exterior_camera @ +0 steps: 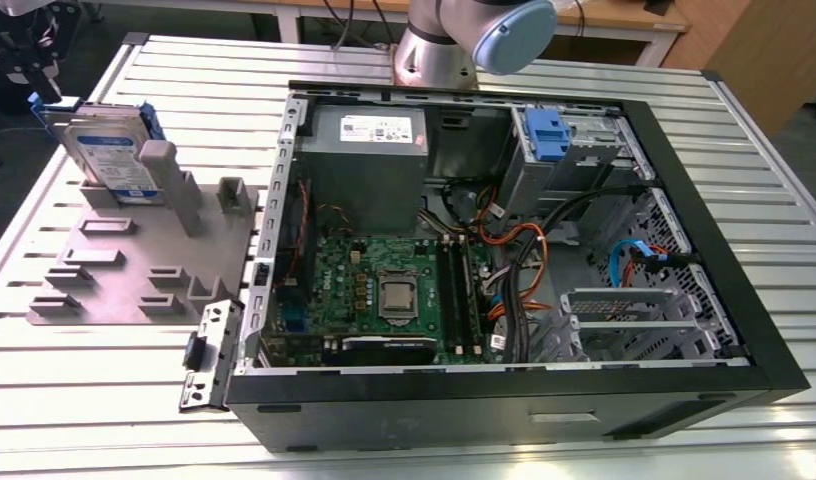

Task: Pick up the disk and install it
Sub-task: 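Pick up the disk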

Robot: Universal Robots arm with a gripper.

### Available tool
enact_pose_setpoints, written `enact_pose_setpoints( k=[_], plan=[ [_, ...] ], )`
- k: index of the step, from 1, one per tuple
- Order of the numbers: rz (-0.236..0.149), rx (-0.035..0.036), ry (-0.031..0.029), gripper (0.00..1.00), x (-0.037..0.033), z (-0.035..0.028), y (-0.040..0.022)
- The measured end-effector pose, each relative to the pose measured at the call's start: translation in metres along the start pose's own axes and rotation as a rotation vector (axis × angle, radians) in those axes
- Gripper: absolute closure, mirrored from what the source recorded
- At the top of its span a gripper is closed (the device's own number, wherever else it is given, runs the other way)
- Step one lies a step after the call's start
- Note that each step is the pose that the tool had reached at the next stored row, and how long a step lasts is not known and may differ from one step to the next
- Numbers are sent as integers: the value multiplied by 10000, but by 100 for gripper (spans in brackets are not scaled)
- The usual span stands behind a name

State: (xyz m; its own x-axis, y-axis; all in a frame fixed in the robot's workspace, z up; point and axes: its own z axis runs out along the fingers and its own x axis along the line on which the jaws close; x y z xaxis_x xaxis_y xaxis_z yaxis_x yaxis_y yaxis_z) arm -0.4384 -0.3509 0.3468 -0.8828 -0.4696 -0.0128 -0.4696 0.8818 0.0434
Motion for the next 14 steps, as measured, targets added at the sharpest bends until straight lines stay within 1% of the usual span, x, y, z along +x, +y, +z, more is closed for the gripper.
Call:
enact_pose_setpoints(
  k=[8,14],
  plan=[
    [-331,-4,15,89,0,0,0],
    [-390,-5,18,89,0,0,0]
  ],
)
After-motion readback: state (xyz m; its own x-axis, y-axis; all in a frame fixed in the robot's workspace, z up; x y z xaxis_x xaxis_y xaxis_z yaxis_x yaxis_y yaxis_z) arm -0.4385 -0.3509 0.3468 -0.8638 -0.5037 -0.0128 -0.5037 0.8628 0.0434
